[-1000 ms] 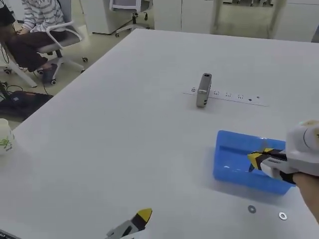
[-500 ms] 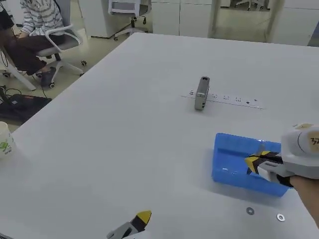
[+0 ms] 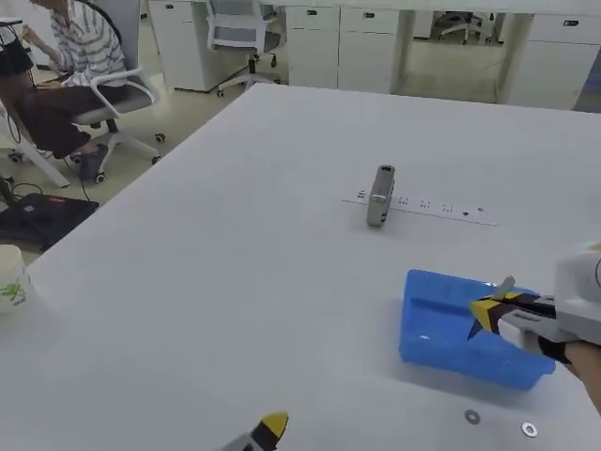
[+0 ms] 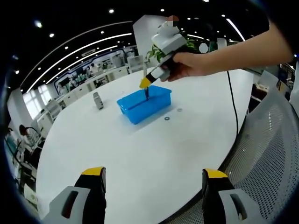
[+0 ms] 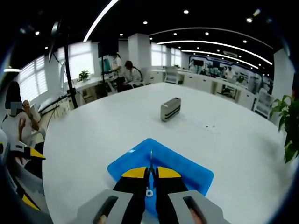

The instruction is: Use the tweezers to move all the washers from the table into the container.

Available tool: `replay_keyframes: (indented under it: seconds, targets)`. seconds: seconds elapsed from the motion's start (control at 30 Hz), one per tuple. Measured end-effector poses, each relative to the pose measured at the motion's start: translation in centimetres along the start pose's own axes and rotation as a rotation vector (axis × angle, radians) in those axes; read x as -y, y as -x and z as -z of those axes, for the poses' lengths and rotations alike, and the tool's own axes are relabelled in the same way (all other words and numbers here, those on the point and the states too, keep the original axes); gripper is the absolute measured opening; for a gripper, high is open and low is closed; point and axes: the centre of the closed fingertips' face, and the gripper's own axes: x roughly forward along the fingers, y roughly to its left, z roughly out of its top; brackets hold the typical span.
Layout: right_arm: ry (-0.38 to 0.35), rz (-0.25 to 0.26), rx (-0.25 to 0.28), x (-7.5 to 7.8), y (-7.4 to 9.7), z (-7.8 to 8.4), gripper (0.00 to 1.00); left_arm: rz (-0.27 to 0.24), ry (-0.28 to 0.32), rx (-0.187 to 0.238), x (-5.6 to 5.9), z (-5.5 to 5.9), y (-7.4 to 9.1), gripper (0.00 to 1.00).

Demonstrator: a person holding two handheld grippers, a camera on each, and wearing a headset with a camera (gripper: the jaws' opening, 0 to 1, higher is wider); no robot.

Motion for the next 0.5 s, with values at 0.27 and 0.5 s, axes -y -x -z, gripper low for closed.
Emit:
replay_keyframes:
  seconds: [0.27, 0.5]
  targets:
    - [0.012, 0.009, 0.059, -0.3, 2.2, -1.6, 0.02, -0.005, 0.005, 0.006, -0.1, -0.1, 0.0, 0.86]
    - [0.004, -0.002, 0.088, -1.1, 3.8, -2.0, 0.02, -0.009, 0.005, 0.014, -0.2, -0.2, 0.1, 0.86]
